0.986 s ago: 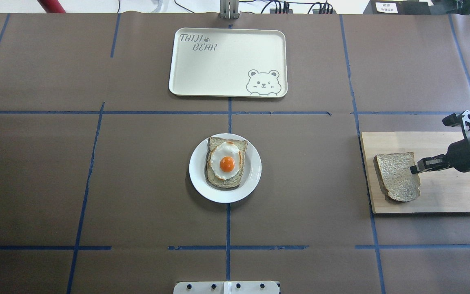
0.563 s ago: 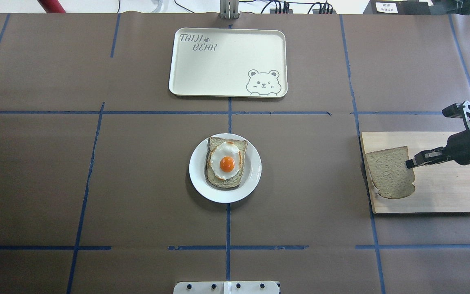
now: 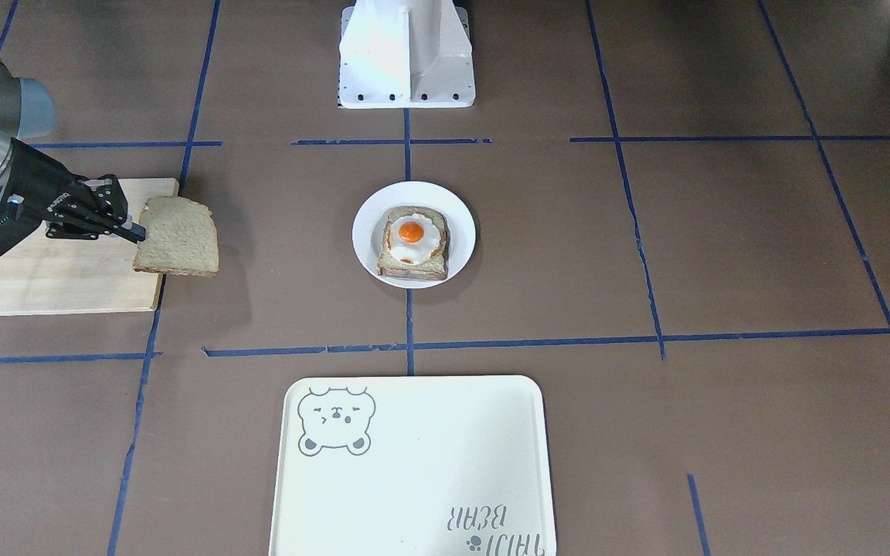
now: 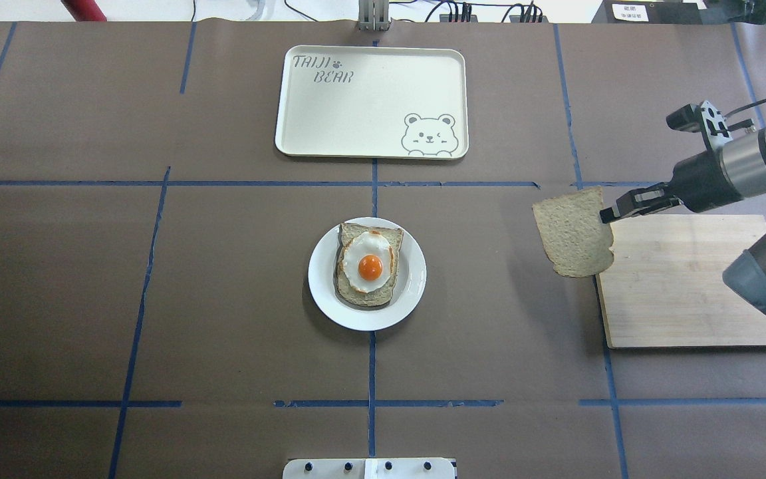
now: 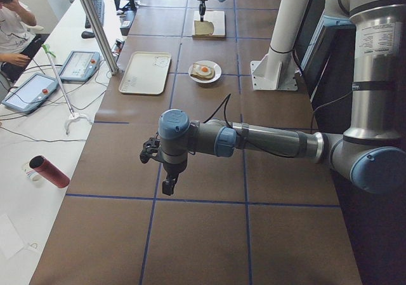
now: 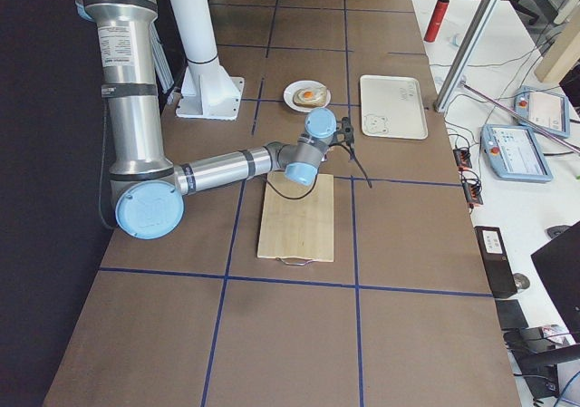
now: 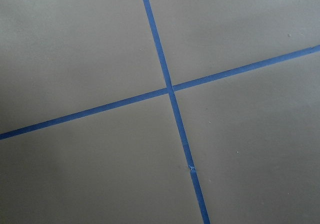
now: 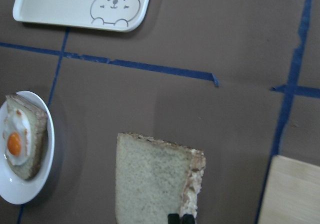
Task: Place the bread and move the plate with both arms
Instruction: 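Lift the bread slice with the right gripper and carry it over the plate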
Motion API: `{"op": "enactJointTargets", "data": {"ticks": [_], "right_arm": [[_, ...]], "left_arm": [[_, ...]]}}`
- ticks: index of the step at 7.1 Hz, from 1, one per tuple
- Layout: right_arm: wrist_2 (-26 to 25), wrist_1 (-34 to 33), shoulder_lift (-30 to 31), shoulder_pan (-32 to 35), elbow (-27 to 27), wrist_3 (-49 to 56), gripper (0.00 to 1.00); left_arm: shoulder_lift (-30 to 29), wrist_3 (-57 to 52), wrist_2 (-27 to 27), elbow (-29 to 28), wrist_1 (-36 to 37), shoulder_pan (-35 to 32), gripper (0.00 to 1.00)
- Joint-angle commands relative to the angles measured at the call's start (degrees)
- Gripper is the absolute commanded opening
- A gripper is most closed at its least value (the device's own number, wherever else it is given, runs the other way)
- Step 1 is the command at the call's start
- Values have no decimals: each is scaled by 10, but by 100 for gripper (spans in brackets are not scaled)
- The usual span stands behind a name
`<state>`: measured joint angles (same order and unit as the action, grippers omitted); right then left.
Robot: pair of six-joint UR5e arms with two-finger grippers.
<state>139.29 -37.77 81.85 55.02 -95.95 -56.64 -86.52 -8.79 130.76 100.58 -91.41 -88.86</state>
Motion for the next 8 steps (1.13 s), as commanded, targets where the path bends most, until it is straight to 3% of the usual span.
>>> {"op": "enactJointTargets", "data": {"ticks": [1,3,5,8], "right_arm": [[-39,-33,-94,-41,0,-70,0],[-173,-39,-155,-144,0,-192,0],[-278,-98,-202,-221,1,-197,0],[-347,-106,-205,-278,7,-206,0]], "left_arm": [[0,0,0,2,0,0,100],[0,0,0,2,0,0,100],[1,0,0,2,1,0,100],[1,0,0,2,1,0,100]]}}
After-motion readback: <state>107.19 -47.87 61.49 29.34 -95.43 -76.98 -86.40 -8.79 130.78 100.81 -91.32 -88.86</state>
